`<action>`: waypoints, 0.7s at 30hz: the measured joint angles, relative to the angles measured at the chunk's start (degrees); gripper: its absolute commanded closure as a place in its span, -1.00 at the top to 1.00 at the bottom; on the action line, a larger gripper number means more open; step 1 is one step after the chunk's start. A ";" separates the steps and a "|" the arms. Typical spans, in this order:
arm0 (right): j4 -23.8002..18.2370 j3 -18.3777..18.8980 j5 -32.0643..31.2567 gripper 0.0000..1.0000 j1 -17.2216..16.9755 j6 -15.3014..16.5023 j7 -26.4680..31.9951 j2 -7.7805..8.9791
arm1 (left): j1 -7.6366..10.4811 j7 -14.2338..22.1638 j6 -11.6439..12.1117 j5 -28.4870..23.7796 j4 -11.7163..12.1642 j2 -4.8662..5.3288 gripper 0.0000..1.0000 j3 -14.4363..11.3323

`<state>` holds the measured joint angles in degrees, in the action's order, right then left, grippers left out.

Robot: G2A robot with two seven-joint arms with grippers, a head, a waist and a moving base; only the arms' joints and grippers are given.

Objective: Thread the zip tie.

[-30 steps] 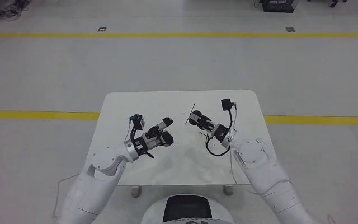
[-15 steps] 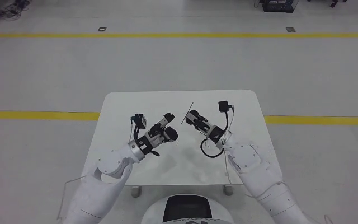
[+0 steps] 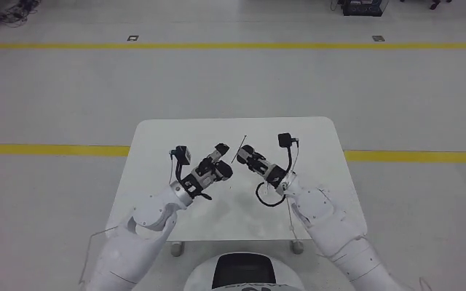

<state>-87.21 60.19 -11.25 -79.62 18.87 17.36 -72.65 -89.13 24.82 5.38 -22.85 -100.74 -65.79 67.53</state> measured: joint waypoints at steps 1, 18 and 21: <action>-0.17 -0.09 0.05 -1.00 -0.12 0.00 -0.19 -0.03 | 0.00 -0.03 -0.01 -0.01 0.00 0.00 1.00 -0.02; -0.98 -0.55 2.37 -1.00 -0.49 0.16 -1.18 -0.32 | 0.86 -0.15 1.02 -1.34 0.77 -0.20 1.00 -1.24; -1.11 -0.29 2.36 -1.00 -0.81 0.10 -1.89 -0.34 | 0.94 -0.11 1.18 -1.08 1.03 -0.19 0.68 -1.42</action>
<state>-88.32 59.90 -8.88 -80.44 18.97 15.47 -72.99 -88.20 24.70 6.56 -23.93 -99.71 -65.98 66.11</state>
